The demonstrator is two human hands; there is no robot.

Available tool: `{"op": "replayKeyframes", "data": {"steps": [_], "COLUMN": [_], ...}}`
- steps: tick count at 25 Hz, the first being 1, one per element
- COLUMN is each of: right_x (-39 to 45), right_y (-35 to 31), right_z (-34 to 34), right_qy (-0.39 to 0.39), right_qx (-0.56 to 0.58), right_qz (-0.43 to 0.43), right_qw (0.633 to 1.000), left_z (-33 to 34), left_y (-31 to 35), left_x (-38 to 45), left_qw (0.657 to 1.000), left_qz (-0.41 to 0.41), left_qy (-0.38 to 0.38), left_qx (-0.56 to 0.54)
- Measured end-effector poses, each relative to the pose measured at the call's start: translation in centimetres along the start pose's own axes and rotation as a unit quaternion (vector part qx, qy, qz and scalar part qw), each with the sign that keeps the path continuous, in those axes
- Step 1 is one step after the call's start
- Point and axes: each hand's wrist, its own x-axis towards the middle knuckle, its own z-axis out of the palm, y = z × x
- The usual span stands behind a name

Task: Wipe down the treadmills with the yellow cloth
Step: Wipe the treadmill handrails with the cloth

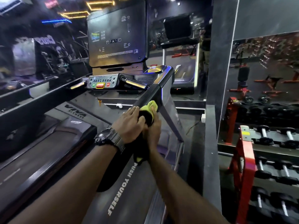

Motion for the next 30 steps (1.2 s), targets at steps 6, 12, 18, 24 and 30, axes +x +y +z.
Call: {"op": "replayKeyframes", "data": {"steps": [6,12,18,24,30], "right_x": [-7.7,2.4,-3.1,5.1,3.5], "right_y": [-0.7,-0.2,-0.7,1.6,1.6], "right_z": [-0.3,-0.4,-0.7,-0.9,-0.8], "right_qy": [-0.014,0.004,0.002,-0.025,-0.024], "right_qx": [0.053,0.001,0.04,-0.002,0.033], "right_qz": [-0.036,0.055,0.036,0.008,0.035], "right_qw": [0.998,0.998,0.999,1.0,0.999], "left_z": [0.6,0.8,-0.3,1.0,1.4], "left_y": [-0.1,-0.1,1.9,2.6,2.0], "left_x": [0.5,0.4,4.5,9.0,9.2], "left_qw": [0.999,0.998,0.999,1.0,1.0], "left_qz": [0.004,-0.004,-0.028,0.023,-0.004], "left_qy": [0.008,-0.007,-0.015,0.003,0.02], "left_qx": [0.037,0.063,0.017,0.004,-0.003]}}
